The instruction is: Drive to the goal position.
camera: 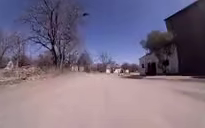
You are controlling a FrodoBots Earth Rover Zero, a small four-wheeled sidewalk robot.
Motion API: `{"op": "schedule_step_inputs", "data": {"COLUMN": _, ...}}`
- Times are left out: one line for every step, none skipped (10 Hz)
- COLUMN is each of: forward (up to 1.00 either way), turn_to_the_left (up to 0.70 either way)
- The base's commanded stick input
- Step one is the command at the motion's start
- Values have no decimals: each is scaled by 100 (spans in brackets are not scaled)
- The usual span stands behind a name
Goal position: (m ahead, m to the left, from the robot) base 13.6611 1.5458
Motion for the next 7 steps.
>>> {"op": "schedule_step_inputs", "data": {"forward": 100, "turn_to_the_left": 0}}
{"op": "schedule_step_inputs", "data": {"forward": 100, "turn_to_the_left": -8}}
{"op": "schedule_step_inputs", "data": {"forward": 100, "turn_to_the_left": -25}}
{"op": "schedule_step_inputs", "data": {"forward": 100, "turn_to_the_left": -27}}
{"op": "schedule_step_inputs", "data": {"forward": 100, "turn_to_the_left": -27}}
{"op": "schedule_step_inputs", "data": {"forward": 100, "turn_to_the_left": -27}}
{"op": "schedule_step_inputs", "data": {"forward": 100, "turn_to_the_left": -20}}
